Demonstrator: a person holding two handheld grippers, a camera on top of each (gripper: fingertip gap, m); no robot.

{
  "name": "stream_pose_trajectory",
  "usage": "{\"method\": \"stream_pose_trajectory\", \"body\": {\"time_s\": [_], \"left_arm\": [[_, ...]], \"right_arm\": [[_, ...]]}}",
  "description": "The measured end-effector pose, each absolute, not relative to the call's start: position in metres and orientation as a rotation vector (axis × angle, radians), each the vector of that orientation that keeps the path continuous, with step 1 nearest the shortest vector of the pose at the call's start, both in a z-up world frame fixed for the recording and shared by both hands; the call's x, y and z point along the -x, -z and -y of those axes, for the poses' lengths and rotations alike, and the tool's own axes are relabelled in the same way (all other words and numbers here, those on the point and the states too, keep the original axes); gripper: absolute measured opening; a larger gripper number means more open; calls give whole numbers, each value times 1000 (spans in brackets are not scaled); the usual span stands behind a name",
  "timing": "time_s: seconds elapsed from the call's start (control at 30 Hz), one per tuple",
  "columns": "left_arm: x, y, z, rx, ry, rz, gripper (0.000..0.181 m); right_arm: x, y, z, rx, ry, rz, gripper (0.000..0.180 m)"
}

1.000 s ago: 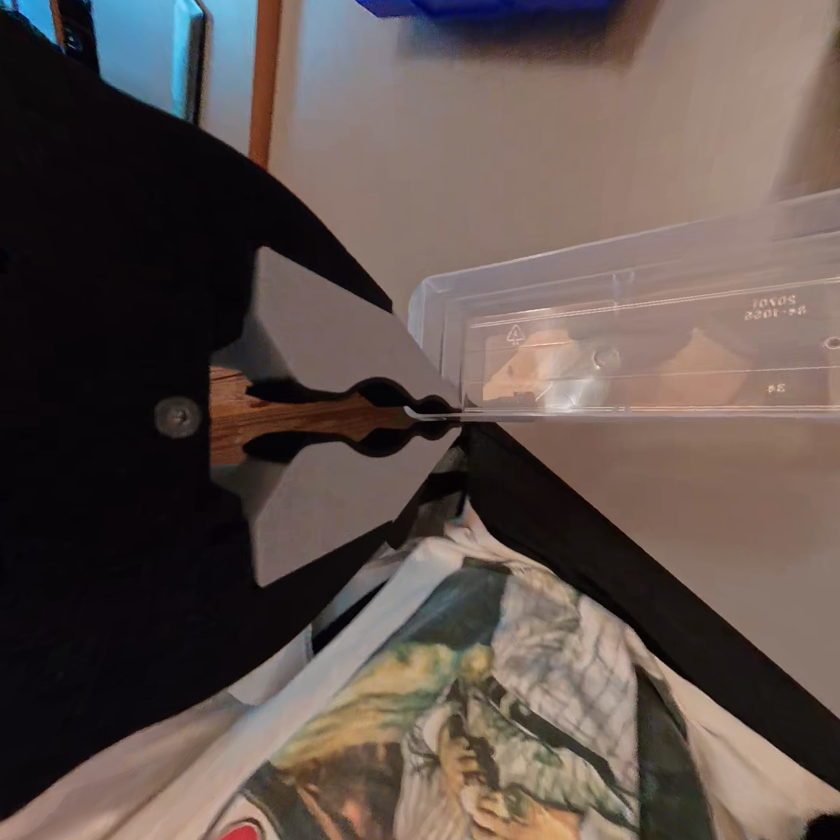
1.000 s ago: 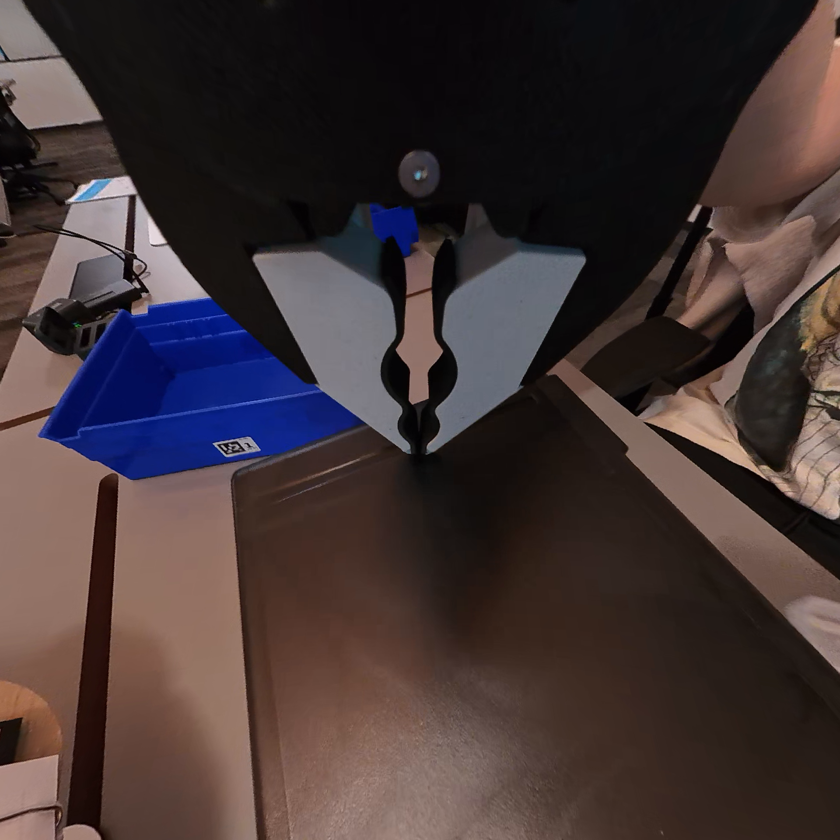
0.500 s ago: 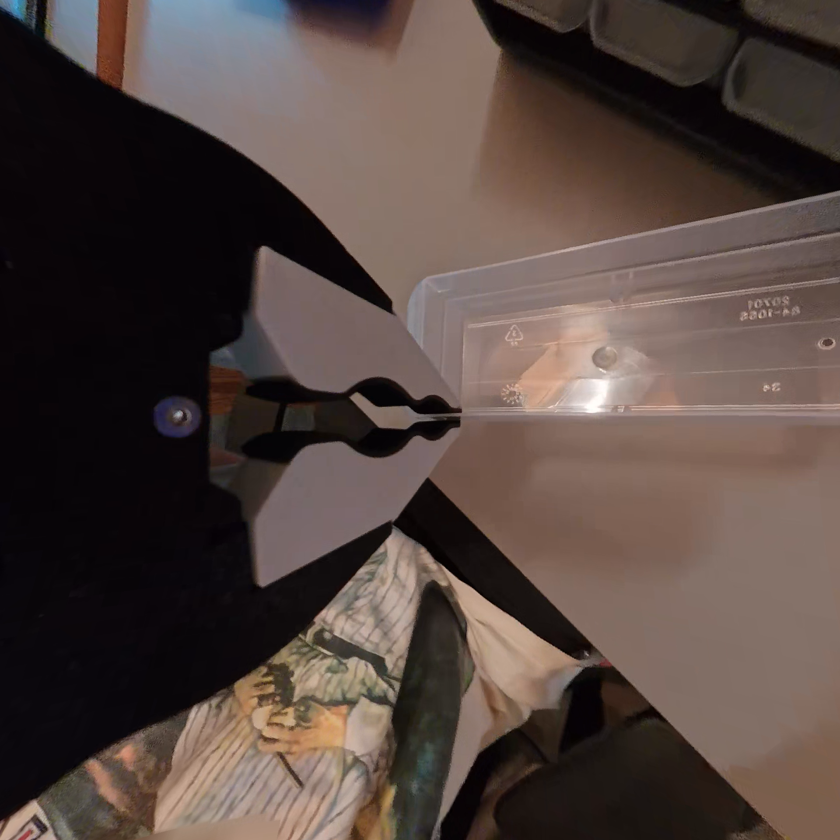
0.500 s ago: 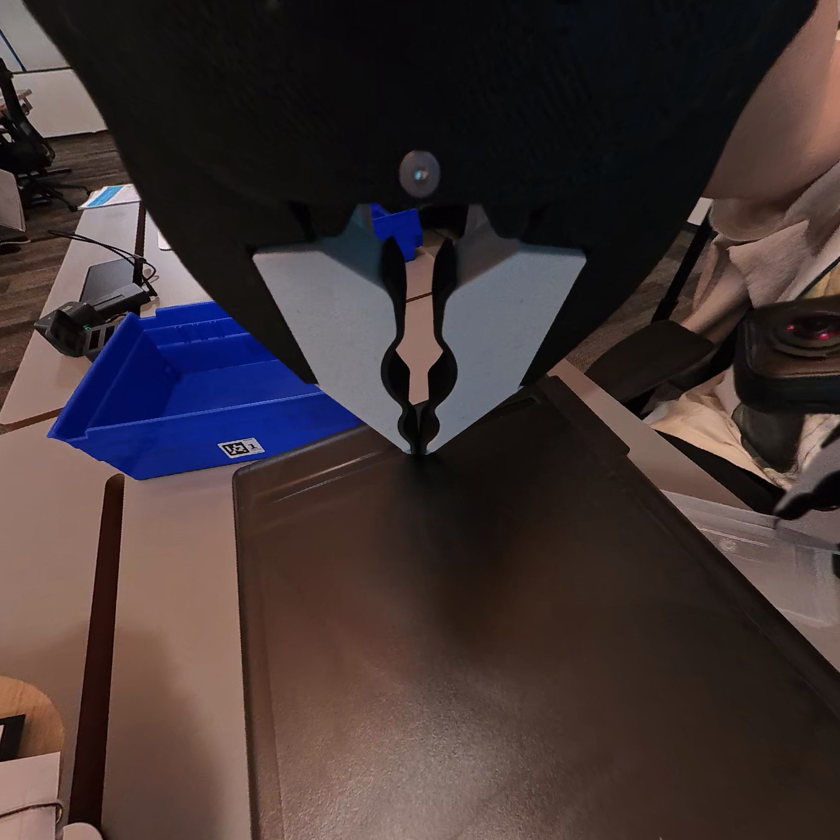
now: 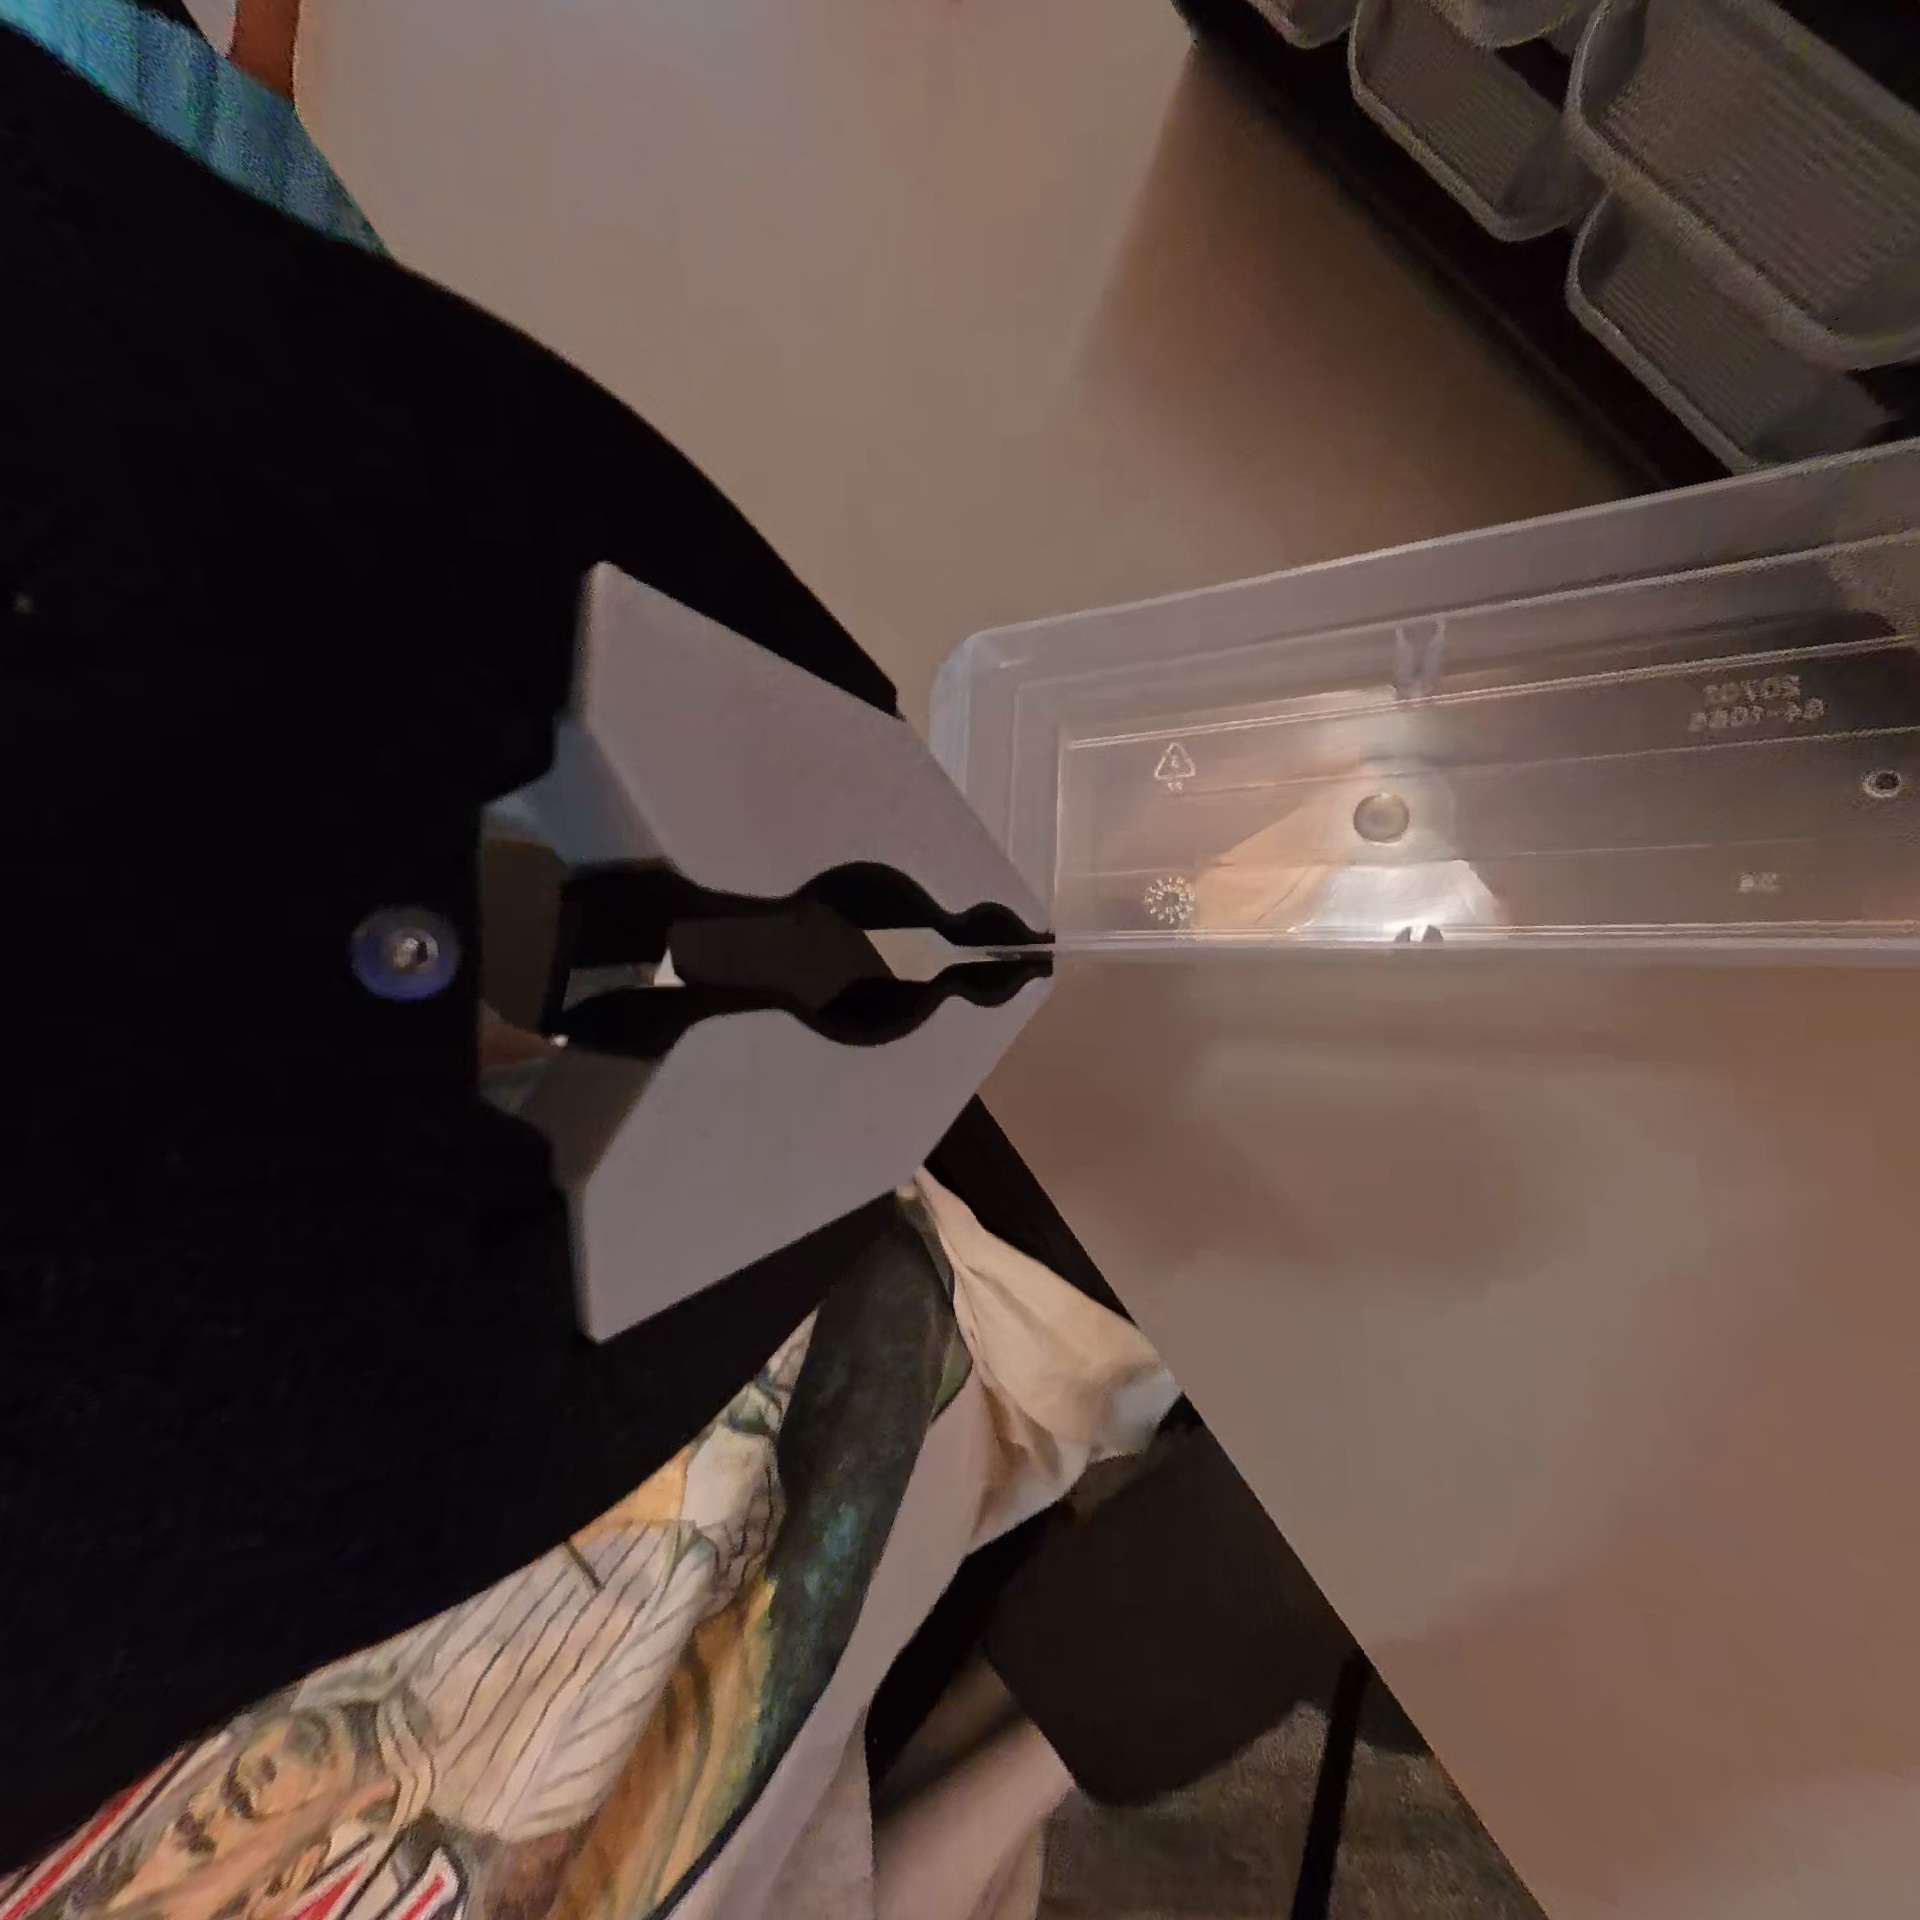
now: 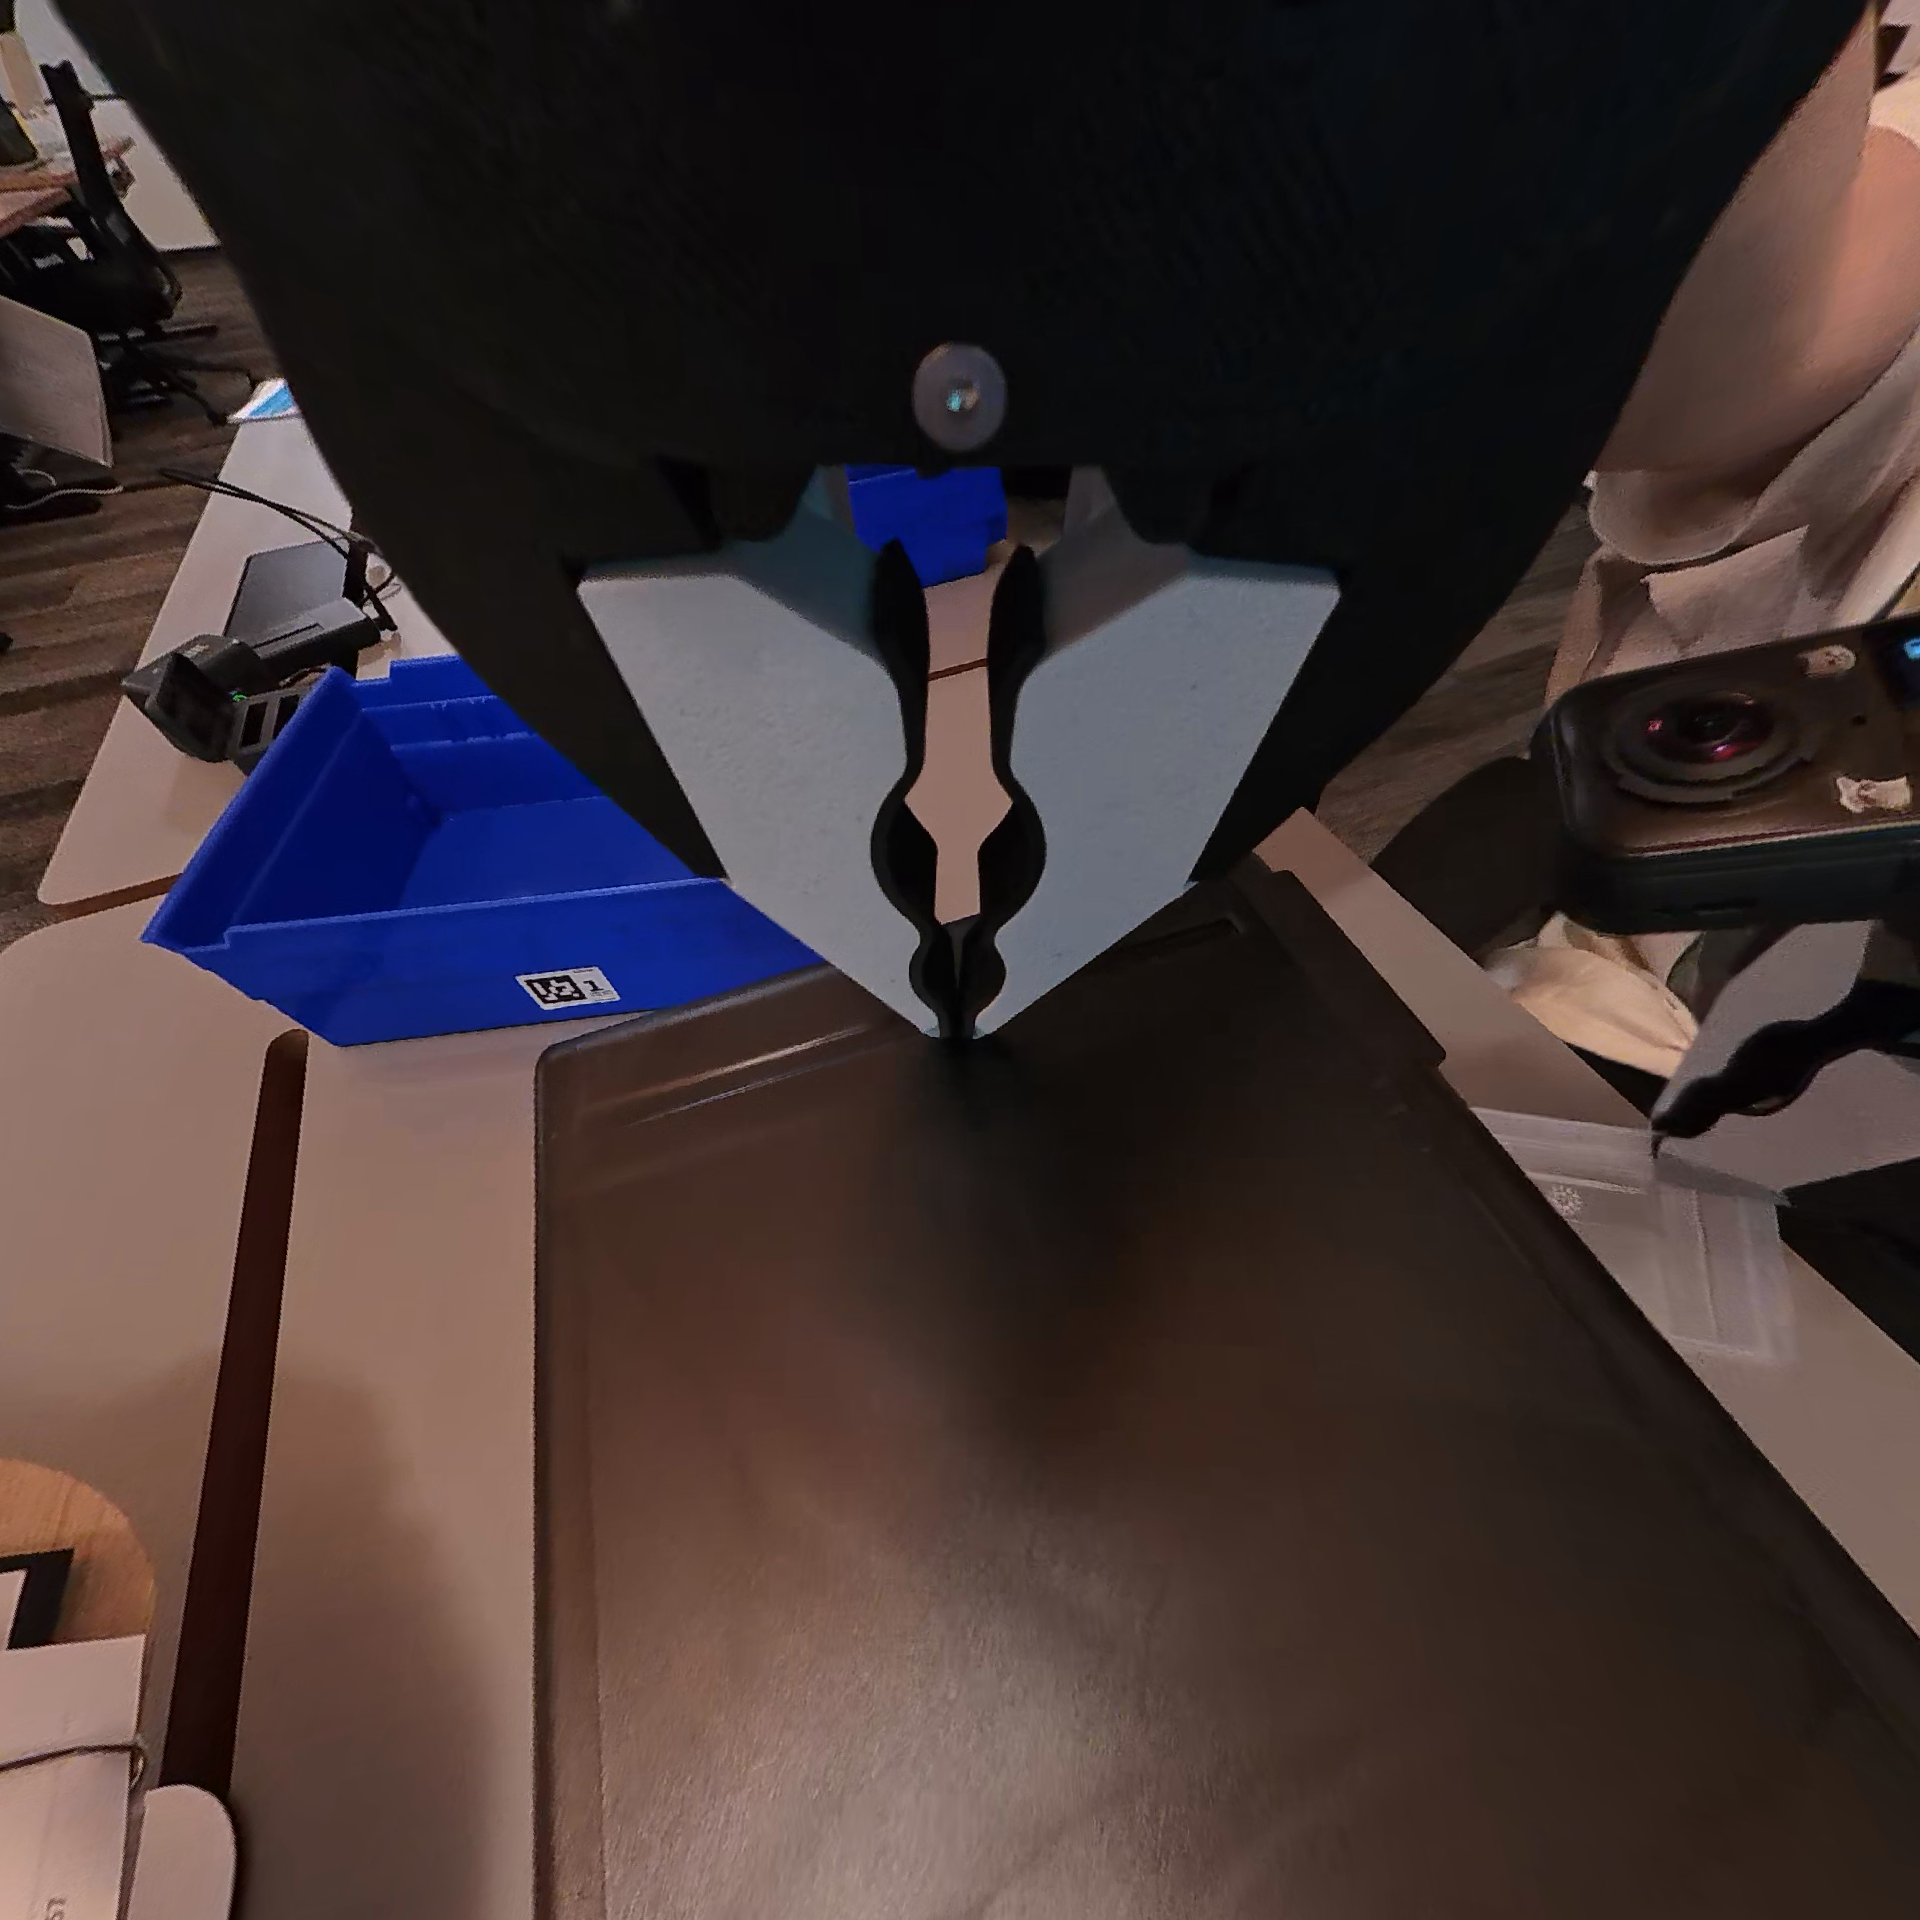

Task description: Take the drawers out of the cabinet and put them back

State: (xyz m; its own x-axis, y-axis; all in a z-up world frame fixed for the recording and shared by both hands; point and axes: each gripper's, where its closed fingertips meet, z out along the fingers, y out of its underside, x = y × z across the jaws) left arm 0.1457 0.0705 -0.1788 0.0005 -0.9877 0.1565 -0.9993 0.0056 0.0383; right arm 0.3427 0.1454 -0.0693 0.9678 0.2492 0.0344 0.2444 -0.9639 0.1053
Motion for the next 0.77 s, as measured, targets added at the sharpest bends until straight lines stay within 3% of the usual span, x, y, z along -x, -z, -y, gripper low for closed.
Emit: {"method": "stream_pose_trajectory", "body": {"time_s": [0.77], "left_arm": [[-165,164,-64,-2393,-244,2004,0]], "right_arm": [[-343,69,-145,-3012,-132,-407,0]]}}
